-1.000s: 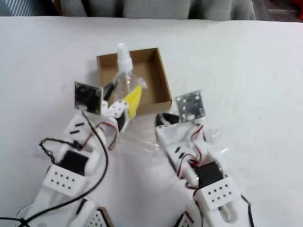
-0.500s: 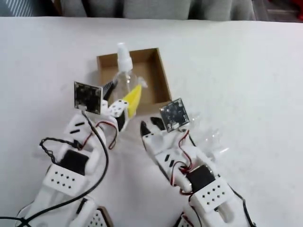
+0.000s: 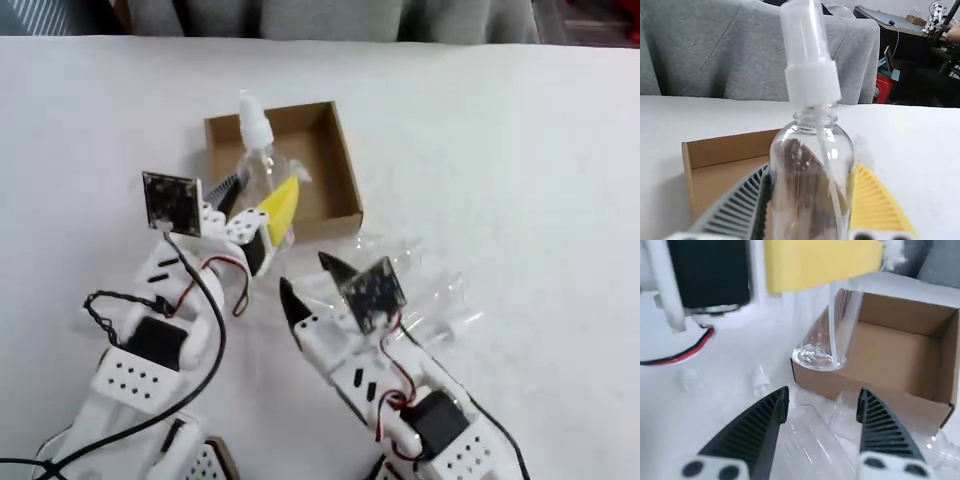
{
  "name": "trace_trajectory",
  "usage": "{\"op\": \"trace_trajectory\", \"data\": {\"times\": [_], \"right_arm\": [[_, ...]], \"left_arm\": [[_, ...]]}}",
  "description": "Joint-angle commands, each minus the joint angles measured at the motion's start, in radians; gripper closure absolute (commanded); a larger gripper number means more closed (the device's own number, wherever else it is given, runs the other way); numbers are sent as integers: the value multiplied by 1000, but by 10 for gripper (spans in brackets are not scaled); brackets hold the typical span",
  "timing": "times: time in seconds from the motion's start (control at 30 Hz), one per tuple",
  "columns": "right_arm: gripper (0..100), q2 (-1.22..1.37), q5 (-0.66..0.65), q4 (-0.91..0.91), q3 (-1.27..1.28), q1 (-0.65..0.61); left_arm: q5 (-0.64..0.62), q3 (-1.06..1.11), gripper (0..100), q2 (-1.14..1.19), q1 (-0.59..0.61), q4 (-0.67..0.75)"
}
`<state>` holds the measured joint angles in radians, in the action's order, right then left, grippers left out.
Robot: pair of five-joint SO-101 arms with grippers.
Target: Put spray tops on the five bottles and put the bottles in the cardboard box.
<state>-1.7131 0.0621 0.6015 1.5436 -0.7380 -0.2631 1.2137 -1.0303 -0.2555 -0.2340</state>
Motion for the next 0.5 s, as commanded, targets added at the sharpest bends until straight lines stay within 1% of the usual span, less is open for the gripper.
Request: {"op": "trace_trajectory", "data": {"times": [0.0, 0.13, 0.3, 0.47], "right_arm": [[807, -97, -3, -68, 49, -15], [807, -61, -2, -130, 57, -12], [807, -85, -2, -134, 58, -15], [807, -85, -2, -134, 60, -10]], "left_arm": [[-17, -20, 945, -15, -18, 40], [-14, 35, 945, -157, -62, 18], [-12, 186, 945, -398, -90, 20], [-12, 287, 945, -542, -101, 17]]}}
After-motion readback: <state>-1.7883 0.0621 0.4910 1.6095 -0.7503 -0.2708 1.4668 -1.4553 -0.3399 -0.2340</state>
